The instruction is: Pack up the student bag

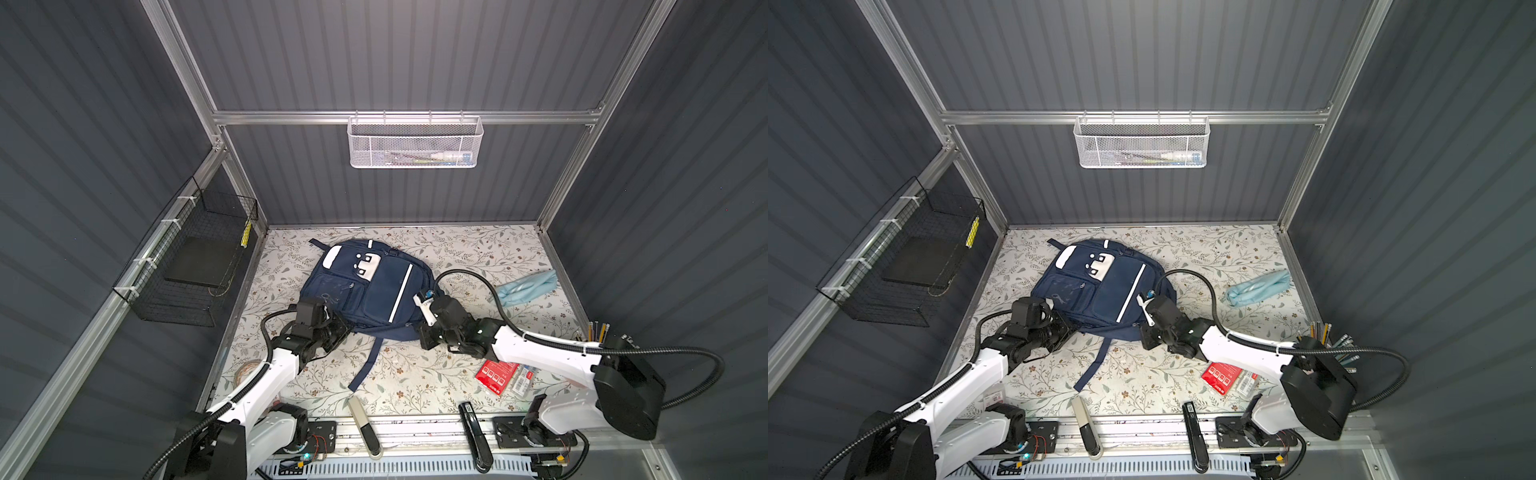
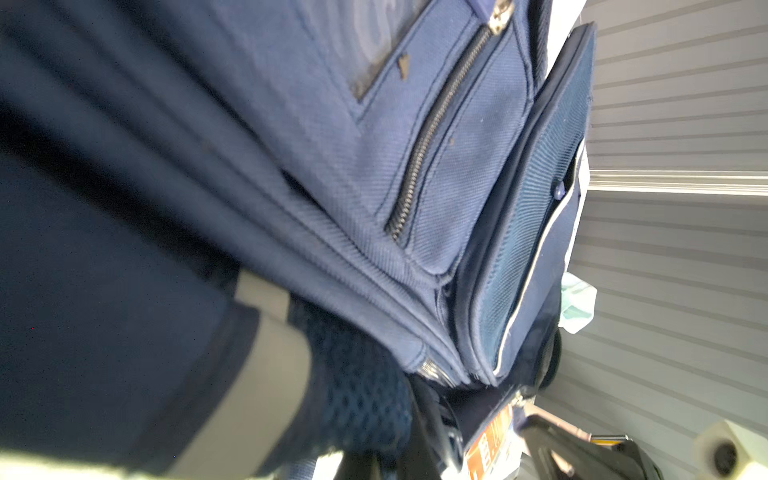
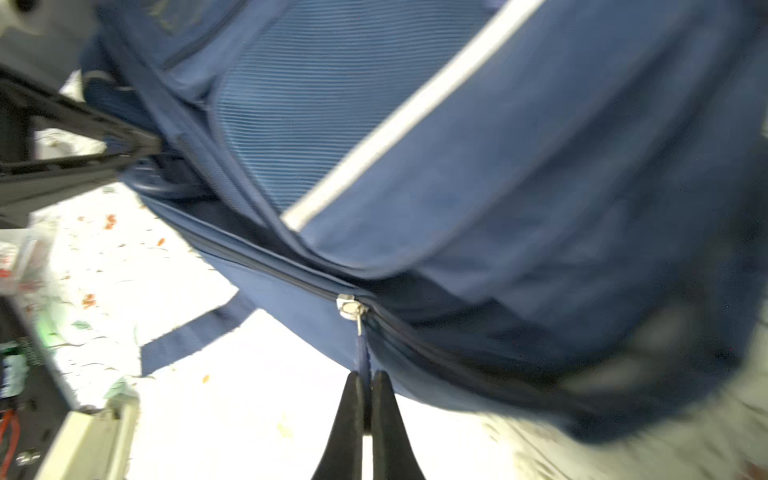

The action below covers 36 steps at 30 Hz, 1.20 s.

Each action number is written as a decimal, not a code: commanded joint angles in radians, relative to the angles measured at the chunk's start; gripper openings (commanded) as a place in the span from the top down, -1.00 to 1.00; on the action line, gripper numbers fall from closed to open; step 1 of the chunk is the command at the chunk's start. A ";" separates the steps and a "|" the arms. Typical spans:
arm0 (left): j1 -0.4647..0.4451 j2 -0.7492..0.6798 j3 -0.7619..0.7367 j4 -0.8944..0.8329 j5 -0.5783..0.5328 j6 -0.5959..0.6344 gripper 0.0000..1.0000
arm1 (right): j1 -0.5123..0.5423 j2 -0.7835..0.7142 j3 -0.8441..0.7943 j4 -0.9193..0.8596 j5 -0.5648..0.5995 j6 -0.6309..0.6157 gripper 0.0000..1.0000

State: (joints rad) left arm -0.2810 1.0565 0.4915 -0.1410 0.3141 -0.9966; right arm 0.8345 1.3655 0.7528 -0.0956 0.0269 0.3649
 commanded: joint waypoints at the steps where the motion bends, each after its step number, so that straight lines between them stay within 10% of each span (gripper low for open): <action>1: 0.022 -0.007 0.024 0.026 -0.006 0.023 1.00 | -0.122 -0.024 -0.063 -0.116 0.128 -0.043 1.00; 7: 0.022 0.053 -0.006 0.109 0.008 0.015 0.93 | -0.213 0.006 -0.043 -0.074 0.018 -0.093 1.00; 15: 0.061 0.263 0.107 0.129 -0.115 0.142 0.67 | 0.019 -0.022 -0.082 -0.067 -0.022 -0.053 1.00; 23: 0.124 0.167 0.113 0.052 -0.171 0.156 -0.44 | 0.135 0.068 0.003 0.009 -0.104 -0.014 1.00; 30: -0.132 -0.097 -0.103 0.099 -0.195 -0.150 -0.45 | 0.146 0.149 0.000 0.136 -0.168 0.037 1.00; 36: -0.319 0.052 -0.077 0.267 -0.268 -0.250 -0.44 | 0.150 0.139 -0.008 0.139 -0.159 0.034 1.00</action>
State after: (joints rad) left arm -0.5602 1.0611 0.3710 0.0391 0.1005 -1.1671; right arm 0.9741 1.5097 0.7490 0.0223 -0.1078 0.3908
